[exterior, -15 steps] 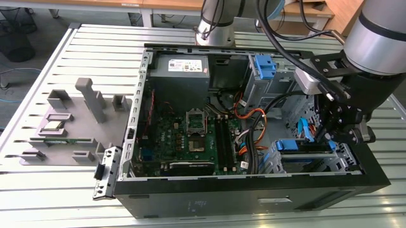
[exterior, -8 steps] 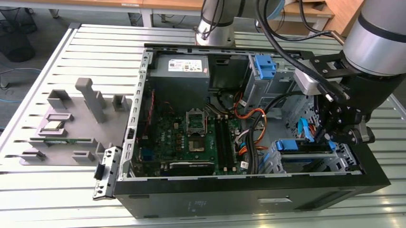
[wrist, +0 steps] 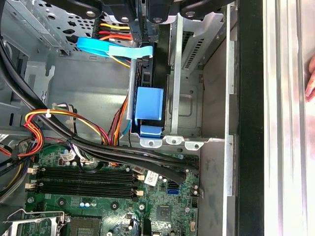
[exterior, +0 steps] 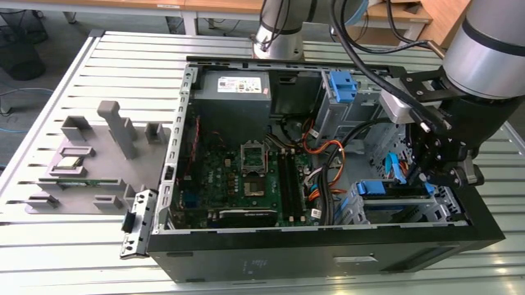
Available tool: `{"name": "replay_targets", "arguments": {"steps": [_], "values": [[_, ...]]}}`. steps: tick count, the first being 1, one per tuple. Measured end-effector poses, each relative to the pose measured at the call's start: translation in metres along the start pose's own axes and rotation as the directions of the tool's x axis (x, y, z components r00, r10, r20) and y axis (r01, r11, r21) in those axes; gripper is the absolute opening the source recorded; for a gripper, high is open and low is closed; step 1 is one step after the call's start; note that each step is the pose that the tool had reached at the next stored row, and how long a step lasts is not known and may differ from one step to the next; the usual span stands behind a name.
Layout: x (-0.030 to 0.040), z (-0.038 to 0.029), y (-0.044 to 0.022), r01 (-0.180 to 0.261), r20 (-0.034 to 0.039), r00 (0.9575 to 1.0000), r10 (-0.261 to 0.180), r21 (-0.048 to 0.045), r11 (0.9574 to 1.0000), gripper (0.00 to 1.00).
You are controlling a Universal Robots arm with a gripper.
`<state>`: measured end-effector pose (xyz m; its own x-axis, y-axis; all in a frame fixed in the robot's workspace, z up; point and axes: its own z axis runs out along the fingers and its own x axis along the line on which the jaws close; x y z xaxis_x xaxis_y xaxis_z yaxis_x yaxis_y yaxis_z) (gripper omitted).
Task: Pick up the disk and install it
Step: 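Insert the second disk wire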
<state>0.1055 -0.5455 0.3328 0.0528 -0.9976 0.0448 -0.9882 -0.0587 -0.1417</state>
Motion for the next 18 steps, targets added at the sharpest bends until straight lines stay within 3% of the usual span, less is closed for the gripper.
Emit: {"name": "replay_targets", "arguments": {"steps": [18], "values": [[-0.0002,0.0034,0.0005,0.0,0.0002,1.0,0.0,0.0,1.0,0.16]]}}
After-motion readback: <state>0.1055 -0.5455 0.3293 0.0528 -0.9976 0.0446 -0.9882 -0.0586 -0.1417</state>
